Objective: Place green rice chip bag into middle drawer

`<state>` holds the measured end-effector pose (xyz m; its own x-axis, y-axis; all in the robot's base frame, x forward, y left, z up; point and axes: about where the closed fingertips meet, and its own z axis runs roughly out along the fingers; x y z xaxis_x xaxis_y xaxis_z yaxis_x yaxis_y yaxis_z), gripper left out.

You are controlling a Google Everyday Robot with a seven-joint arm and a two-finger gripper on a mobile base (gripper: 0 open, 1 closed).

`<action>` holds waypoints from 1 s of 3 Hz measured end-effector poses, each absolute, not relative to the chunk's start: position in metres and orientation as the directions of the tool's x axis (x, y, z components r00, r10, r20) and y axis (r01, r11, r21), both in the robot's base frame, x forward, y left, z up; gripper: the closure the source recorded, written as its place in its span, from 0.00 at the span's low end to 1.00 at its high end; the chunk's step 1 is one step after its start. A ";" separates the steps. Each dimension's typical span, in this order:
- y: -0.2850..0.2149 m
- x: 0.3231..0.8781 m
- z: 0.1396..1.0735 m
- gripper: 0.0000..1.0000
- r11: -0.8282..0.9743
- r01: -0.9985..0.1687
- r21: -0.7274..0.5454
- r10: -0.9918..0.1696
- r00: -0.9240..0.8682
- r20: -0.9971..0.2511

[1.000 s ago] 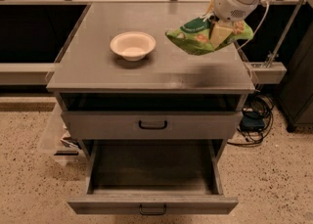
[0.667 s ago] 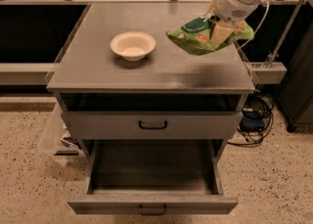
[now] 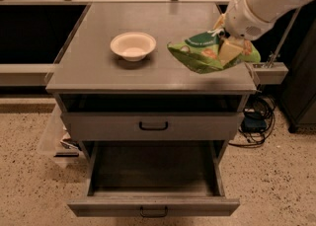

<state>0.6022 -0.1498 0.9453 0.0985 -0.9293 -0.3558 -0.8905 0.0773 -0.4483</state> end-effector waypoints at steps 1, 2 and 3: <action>-0.150 0.537 0.947 1.00 0.165 -0.934 -0.316 -0.874 0.010 -0.486; -0.141 0.486 0.942 1.00 0.204 -0.960 -0.194 -0.794 -0.046 -0.607; -0.129 0.453 0.931 1.00 0.231 -0.960 -0.159 -0.756 -0.074 -0.650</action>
Offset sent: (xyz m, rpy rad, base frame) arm -0.1782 0.0175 -0.0032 0.4811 0.3578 -0.0300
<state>0.4525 -0.1290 0.9310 -0.0740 -0.7564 -0.6500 -0.9599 0.2308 -0.1594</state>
